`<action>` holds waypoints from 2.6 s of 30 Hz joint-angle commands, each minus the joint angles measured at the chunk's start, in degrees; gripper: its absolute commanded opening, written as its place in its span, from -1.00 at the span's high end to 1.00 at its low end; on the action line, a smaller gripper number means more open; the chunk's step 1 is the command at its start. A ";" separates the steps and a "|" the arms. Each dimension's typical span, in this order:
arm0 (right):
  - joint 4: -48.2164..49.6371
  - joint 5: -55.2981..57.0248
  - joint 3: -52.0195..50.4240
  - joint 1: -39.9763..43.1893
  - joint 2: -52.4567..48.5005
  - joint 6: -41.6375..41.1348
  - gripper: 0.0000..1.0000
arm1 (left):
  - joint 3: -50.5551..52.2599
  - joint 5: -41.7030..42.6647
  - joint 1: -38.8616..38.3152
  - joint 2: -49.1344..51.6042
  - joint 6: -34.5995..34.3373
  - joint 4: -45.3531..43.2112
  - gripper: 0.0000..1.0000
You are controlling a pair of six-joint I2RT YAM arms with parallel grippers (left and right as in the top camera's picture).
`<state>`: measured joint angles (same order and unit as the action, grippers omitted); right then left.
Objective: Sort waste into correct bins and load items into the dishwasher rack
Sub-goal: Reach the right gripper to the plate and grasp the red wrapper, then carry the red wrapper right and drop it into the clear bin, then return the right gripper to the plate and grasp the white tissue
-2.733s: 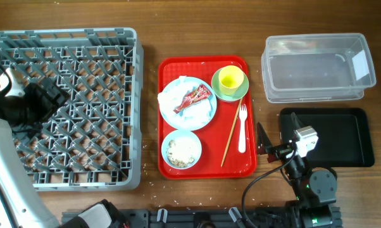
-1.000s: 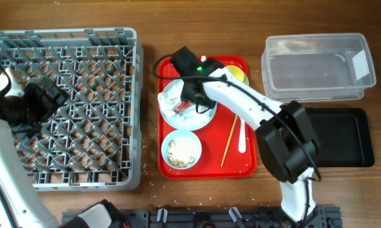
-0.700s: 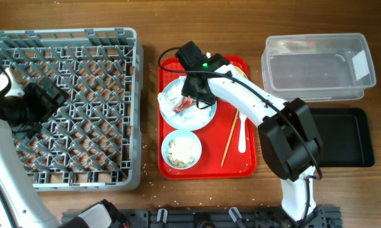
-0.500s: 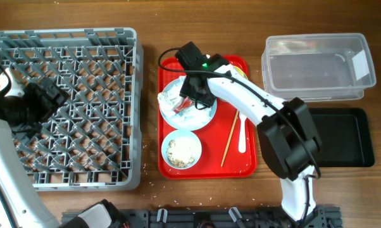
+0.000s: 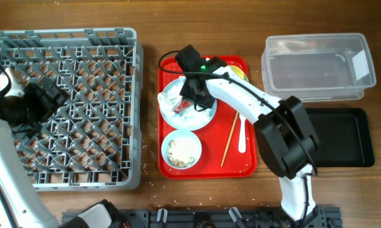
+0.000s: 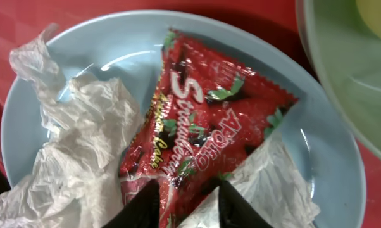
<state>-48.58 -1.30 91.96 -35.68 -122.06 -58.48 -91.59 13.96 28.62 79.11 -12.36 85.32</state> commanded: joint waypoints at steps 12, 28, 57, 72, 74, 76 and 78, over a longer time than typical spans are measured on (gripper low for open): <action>-0.52 0.42 -0.37 0.85 4.07 9.31 0.91 | -0.68 0.07 0.26 -0.57 -0.31 0.00 -1.00; -4.66 6.60 -0.44 29.99 27.45 13.05 0.91 | -0.68 0.07 0.26 -0.57 -0.33 0.00 -1.00; 1.62 7.93 -0.61 -6.27 8.50 12.72 -0.58 | -0.68 0.07 0.26 -0.59 -0.31 0.00 -1.00; 5.05 -3.04 1.01 -2.75 1.84 9.29 0.91 | -0.68 0.07 0.26 -0.57 -0.33 0.00 -1.00; 2.67 -3.04 1.22 0.17 6.86 12.28 0.91 | -0.68 0.07 0.26 -0.57 -0.31 0.00 -1.00; 1.75 -3.02 1.25 2.32 10.62 14.47 0.91 | -0.68 0.07 0.26 -0.57 -0.33 0.00 -1.00; 1.81 -2.97 1.25 5.68 15.67 16.68 0.91 | -0.68 0.07 0.26 -0.57 -0.33 0.02 -1.00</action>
<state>-46.70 -4.64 91.33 -32.99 -113.51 -45.69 -91.57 13.96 28.62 79.11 -12.36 85.32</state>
